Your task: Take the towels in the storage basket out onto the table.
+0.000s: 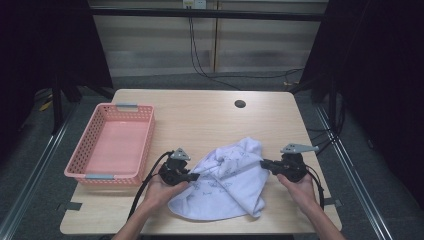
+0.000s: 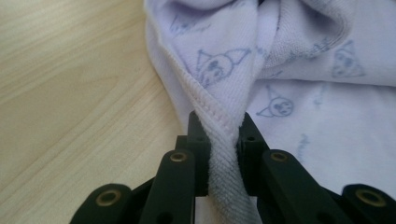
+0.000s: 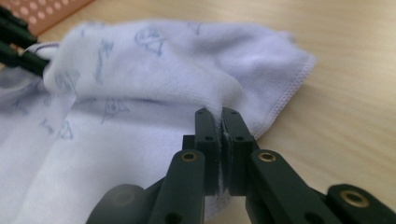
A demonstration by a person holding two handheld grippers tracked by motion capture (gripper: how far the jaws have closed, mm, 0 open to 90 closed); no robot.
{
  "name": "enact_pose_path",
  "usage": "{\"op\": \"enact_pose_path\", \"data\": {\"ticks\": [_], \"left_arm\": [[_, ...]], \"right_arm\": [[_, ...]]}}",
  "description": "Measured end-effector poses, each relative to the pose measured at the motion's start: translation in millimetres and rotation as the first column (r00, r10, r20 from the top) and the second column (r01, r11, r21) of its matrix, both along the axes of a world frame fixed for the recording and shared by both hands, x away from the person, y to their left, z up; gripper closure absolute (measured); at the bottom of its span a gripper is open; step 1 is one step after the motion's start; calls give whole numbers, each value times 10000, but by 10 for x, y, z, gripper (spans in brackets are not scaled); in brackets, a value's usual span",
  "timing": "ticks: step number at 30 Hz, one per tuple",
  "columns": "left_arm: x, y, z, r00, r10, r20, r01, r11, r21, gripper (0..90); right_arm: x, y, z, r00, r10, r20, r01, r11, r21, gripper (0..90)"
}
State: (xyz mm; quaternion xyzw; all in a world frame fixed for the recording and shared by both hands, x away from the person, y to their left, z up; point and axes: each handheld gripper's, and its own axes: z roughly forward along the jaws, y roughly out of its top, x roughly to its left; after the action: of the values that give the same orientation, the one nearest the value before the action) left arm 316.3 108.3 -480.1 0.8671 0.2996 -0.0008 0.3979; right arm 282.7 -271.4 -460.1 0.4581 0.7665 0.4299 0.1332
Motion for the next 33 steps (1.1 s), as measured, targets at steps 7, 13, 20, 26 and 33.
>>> {"op": "enact_pose_path", "data": {"ticks": [7,13,20,26,33], "left_arm": [[-104,293,208,9991,414,130,-400,9949,-922,805],[-172,474,395,9973,684,280,-640,9886,-1363,806],[-214,614,663,9958,655,641,-522,9801,-1914,805],[-55,601,586,9886,1361,636,-1273,9838,-1264,521],[-48,610,570,9882,1390,644,-1288,9816,-1412,432]], "right_arm": [[106,-202,248,9937,-886,679,859,9954,417,872],[311,-307,575,9797,-1482,1352,1433,9886,450,874],[718,-475,1099,9537,-2159,2096,2166,9761,199,875],[942,-436,1097,9507,-2337,2039,2442,9693,-279,621],[783,-395,795,9634,-2039,1741,2102,9775,-186,505]]}}
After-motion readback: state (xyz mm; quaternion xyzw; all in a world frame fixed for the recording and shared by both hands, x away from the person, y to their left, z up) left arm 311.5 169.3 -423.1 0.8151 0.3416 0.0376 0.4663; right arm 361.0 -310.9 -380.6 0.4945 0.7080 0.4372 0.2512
